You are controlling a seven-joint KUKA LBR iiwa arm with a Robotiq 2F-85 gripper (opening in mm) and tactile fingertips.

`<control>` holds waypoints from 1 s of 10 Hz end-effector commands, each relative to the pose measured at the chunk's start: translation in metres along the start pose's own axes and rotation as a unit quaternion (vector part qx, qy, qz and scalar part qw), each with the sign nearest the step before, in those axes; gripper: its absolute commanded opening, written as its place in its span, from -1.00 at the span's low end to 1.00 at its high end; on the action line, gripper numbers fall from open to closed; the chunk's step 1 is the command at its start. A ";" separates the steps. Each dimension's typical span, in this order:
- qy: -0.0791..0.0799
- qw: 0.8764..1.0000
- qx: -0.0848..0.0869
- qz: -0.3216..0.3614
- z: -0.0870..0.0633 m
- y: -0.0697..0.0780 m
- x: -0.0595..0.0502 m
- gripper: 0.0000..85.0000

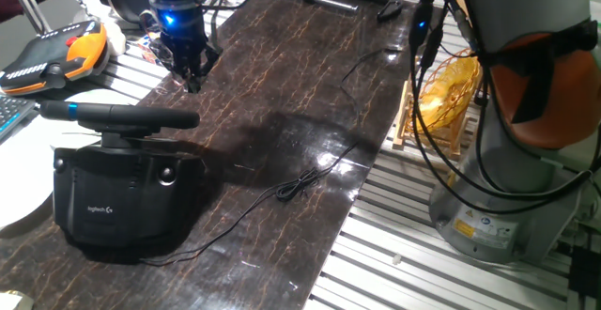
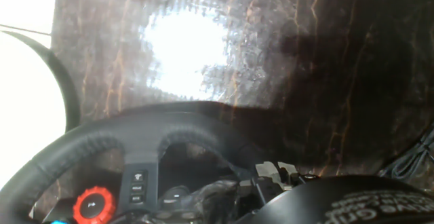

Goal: Rotate the steering wheel 90 degrees counterclockwise

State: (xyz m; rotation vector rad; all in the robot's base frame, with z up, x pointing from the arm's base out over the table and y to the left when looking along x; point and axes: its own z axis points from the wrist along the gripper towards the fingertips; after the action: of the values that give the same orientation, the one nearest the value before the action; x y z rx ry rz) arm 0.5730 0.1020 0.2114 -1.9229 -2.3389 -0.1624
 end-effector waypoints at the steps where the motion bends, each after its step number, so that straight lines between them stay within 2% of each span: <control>1: 0.000 1.000 0.003 0.010 0.000 0.000 0.000 -0.98; 3: 0.003 1.000 0.011 0.021 -0.002 0.000 0.001 -0.98; 5: 0.017 0.999 0.018 0.044 -0.014 0.002 0.009 -0.98; 9: 0.039 0.996 0.030 0.075 -0.041 0.011 0.038 -0.98; 10: 0.038 0.996 0.030 0.081 -0.045 0.013 0.044 -0.86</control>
State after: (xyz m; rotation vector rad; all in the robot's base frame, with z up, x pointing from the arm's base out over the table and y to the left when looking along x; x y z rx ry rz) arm 0.5780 0.1417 0.2633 -2.0319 -2.1019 -0.1462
